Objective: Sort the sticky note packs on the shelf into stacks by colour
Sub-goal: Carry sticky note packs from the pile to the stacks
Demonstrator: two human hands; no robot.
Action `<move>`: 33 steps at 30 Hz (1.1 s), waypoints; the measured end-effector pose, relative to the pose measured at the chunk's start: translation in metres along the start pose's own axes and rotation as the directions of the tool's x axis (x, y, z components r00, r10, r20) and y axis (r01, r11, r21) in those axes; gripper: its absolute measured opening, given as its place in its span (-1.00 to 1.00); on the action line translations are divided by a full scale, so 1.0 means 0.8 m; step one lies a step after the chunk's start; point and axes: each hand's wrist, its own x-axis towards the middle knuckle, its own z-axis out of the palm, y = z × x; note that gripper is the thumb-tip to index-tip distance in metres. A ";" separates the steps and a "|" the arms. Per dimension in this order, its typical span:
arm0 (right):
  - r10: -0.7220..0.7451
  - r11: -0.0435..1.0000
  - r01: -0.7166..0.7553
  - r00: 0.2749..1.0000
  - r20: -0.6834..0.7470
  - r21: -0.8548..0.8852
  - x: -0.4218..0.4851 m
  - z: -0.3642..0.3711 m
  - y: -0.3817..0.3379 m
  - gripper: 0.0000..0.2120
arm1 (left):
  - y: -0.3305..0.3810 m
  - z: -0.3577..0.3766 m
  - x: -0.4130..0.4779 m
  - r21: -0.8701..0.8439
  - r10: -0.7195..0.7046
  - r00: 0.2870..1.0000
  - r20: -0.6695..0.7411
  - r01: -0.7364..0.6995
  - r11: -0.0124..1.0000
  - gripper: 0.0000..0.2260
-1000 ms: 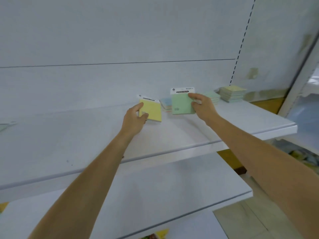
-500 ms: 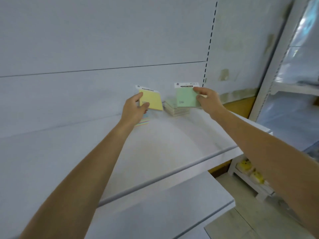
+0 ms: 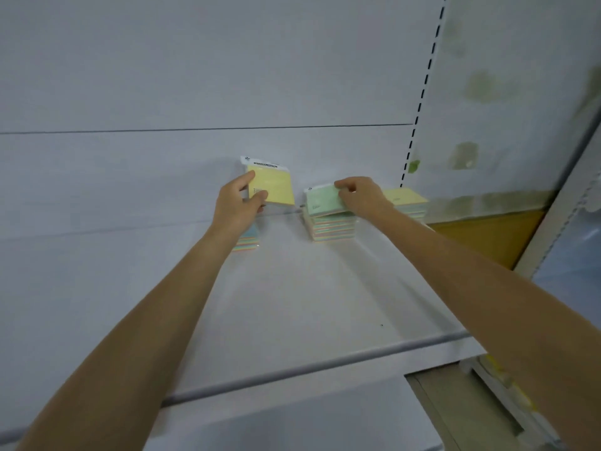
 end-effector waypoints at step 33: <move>-0.139 0.871 0.327 0.880 0.455 -0.367 -0.076 -0.052 0.123 -0.28 | 0.054 0.245 0.035 0.276 -0.158 0.884 0.440 0.034 0.961 -0.49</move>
